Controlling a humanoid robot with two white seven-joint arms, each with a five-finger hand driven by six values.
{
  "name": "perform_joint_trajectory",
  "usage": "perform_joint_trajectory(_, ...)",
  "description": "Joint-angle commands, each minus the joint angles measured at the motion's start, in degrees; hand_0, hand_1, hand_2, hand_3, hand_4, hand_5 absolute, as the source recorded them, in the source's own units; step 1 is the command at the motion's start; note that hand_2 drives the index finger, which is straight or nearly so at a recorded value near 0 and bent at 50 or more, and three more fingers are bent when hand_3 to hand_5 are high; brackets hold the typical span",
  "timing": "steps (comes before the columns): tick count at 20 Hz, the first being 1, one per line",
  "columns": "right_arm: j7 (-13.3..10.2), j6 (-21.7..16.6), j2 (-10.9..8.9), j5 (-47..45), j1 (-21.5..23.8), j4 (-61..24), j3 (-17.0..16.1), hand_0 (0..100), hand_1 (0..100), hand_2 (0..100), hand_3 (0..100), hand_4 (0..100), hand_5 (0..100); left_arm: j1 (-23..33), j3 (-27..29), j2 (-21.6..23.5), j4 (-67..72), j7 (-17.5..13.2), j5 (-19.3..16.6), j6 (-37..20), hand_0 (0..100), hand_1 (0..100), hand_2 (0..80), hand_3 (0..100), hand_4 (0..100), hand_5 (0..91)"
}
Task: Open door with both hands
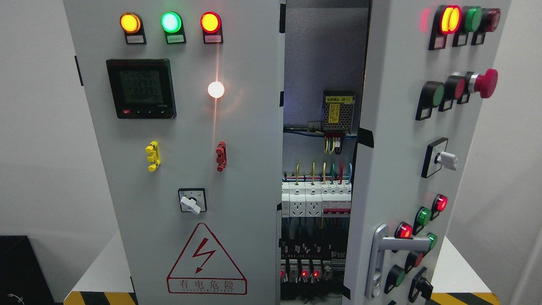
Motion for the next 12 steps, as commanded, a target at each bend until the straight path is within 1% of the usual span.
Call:
perform_joint_trajectory(1, 0.04, 0.01, 0.0, 0.0, -0.02, 0.0, 0.0, 0, 0, 0, 0, 0, 0, 0.42, -1.16, 4.02, -20.93, 0.01, 0.08, -0.63, 0, 0, 0.0, 0, 0, 0.0)
perform_joint_trajectory(12, 0.04, 0.01, 0.0, 0.0, -0.02, 0.0, 0.0, 0, 0, 0, 0, 0, 0, -12.93, -2.57, 4.99, -29.64, 0.01, 0.25, -0.11, 0, 0, 0.0, 0, 0, 0.0)
